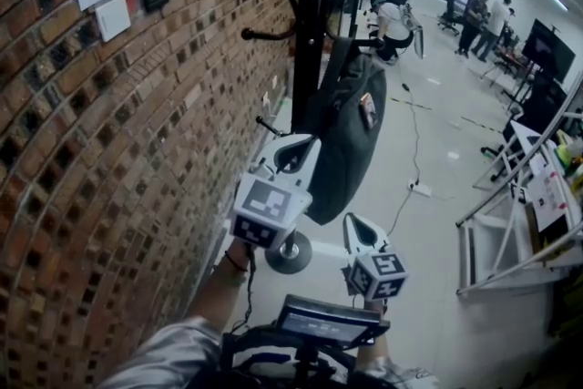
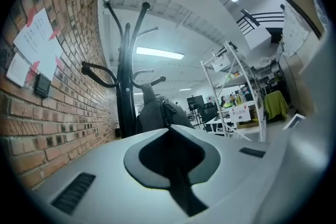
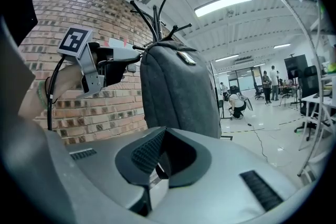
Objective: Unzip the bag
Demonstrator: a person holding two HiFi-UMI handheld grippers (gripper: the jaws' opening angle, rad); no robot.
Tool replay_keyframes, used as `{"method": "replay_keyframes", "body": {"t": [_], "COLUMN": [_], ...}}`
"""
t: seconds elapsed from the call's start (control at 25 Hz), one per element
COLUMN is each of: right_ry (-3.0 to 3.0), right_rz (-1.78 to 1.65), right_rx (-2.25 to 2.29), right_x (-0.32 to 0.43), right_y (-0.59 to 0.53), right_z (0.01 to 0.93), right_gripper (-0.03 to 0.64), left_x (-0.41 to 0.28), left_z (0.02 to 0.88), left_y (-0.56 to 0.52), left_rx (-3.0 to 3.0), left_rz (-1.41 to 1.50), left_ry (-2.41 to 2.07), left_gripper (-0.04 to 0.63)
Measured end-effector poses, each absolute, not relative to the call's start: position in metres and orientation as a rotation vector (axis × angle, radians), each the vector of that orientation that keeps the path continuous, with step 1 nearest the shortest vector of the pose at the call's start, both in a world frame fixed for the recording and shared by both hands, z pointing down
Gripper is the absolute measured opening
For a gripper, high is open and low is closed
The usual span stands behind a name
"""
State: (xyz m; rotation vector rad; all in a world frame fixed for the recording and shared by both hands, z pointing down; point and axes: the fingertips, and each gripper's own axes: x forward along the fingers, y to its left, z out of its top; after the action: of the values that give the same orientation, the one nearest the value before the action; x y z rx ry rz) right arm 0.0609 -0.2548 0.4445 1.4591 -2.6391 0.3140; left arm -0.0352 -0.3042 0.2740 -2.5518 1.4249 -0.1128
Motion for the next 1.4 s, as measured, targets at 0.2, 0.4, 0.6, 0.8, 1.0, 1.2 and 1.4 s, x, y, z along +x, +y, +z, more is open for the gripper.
{"method": "replay_keyframes", "body": {"t": [0.2, 0.4, 0.6, 0.8, 1.0, 1.2, 1.4], "right_ry": [-2.640, -2.640, -2.641, -2.646, -2.661, -2.666, -2.668], "right_rz": [0.321, 0.342, 0.343, 0.339, 0.333, 0.328, 0.330], "right_rx": [1.450, 1.432, 1.432, 1.430, 1.417, 1.396, 1.380], "right_x": [0.058, 0.055, 0.055, 0.054, 0.049, 0.047, 0.046], "right_y": [-0.254, -0.251, -0.250, -0.252, -0.253, -0.254, -0.251], "right_z": [0.450, 0.452, 0.453, 0.450, 0.446, 0.449, 0.449], "right_gripper": [-0.011, -0.011, -0.011, -0.011, -0.011, -0.011, -0.011], "left_x": [-0.041, -0.037, -0.038, -0.038, -0.039, -0.042, -0.040], "left_z": [0.285, 0.292, 0.299, 0.305, 0.310, 0.317, 0.329], "left_y": [-0.300, -0.300, -0.299, -0.299, -0.297, -0.292, -0.295], "left_rx": [-2.557, -2.587, -2.600, -2.623, -2.631, -2.656, -2.645], "left_rz": [-0.186, -0.120, -0.109, -0.104, -0.116, -0.156, -0.099], "left_ry": [1.425, 1.406, 1.414, 1.412, 1.426, 1.462, 1.425], "left_gripper": [0.003, 0.002, 0.003, 0.002, 0.003, 0.003, 0.003]}}
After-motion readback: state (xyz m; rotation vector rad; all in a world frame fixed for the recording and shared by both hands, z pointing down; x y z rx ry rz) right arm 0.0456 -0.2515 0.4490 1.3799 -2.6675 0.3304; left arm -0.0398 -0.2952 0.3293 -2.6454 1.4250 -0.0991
